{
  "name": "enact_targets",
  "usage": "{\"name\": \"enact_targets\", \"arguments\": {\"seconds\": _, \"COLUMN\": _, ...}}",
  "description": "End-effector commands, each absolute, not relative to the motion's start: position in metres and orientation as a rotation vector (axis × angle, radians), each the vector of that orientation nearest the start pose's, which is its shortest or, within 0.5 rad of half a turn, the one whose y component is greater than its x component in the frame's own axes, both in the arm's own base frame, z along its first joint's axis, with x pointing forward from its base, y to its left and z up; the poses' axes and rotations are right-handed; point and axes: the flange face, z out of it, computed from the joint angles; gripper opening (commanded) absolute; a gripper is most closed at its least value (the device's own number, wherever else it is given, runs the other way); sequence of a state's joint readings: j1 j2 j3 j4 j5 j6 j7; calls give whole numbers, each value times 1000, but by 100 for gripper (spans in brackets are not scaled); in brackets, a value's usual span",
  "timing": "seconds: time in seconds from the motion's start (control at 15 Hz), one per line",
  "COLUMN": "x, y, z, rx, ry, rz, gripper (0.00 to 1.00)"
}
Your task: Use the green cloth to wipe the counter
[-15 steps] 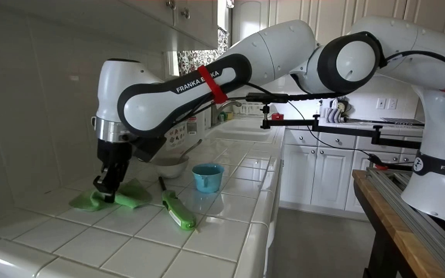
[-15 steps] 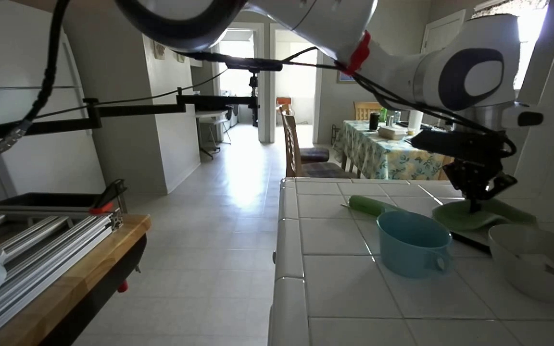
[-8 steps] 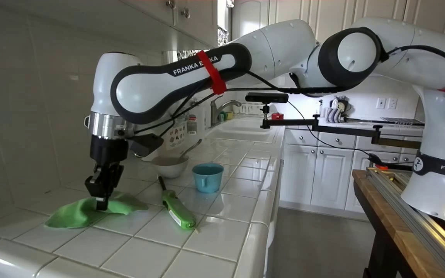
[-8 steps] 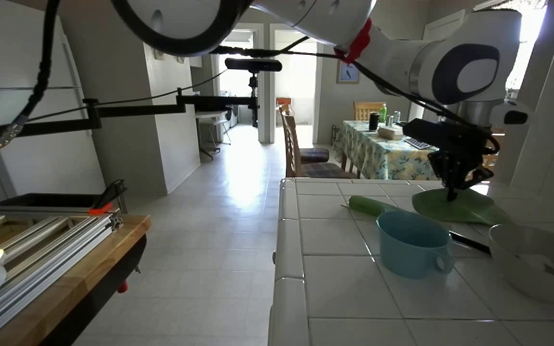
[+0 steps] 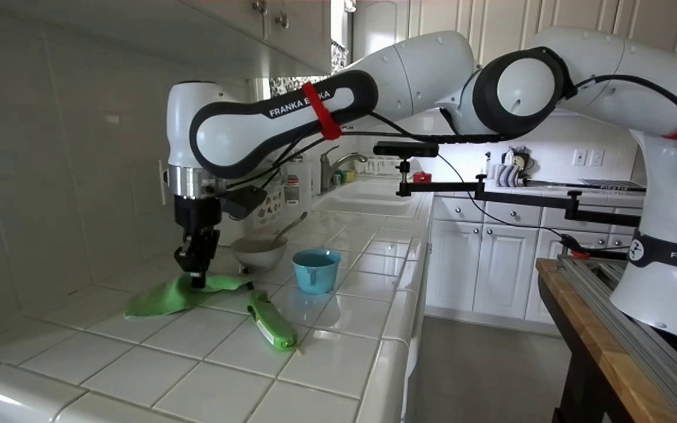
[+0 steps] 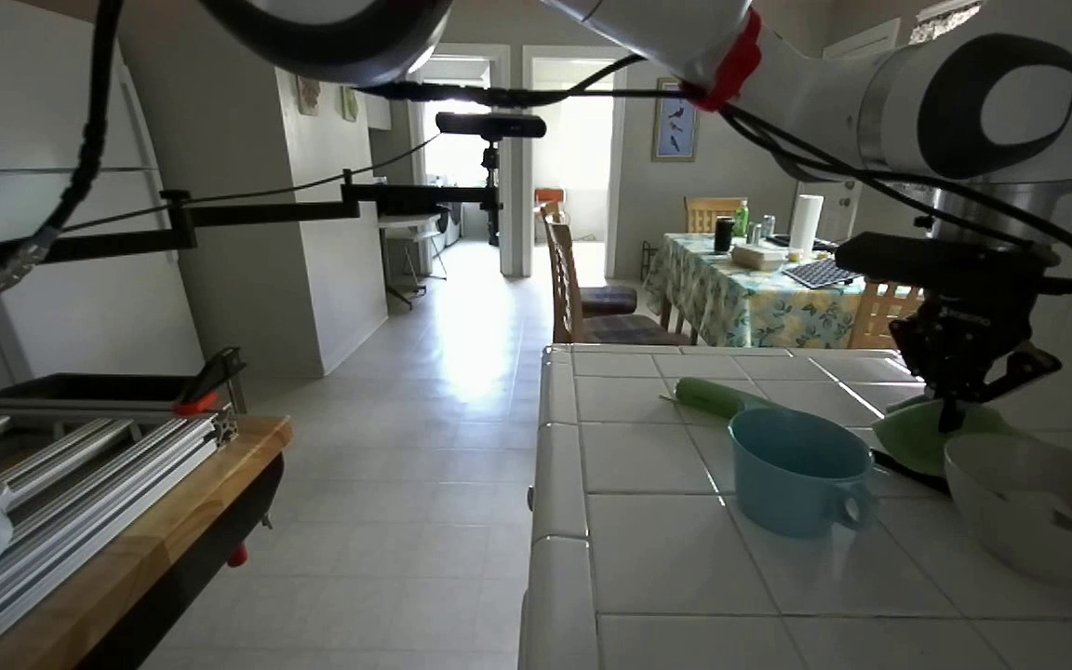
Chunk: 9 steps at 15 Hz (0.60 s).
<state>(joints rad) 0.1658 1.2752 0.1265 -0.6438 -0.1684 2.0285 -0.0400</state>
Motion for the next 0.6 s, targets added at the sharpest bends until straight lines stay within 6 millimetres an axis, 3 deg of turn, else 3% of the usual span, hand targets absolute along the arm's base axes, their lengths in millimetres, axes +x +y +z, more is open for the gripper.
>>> {"name": "enact_targets", "arguments": {"seconds": 0.0, "x": 797, "y": 192, "z": 187, "rx": -3133, "ry": -517, "rz": -245, "gripper": 1}}
{"name": "enact_targets", "arguments": {"seconds": 0.27, "x": 794, "y": 235, "z": 186, "rx": -3024, "ry": -626, "rz": -392, "gripper": 1}}
{"name": "enact_targets", "arguments": {"seconds": 0.53, "x": 788, "y": 260, "z": 194, "rx": -2913, "ry": -670, "rz": -398, "gripper": 1}}
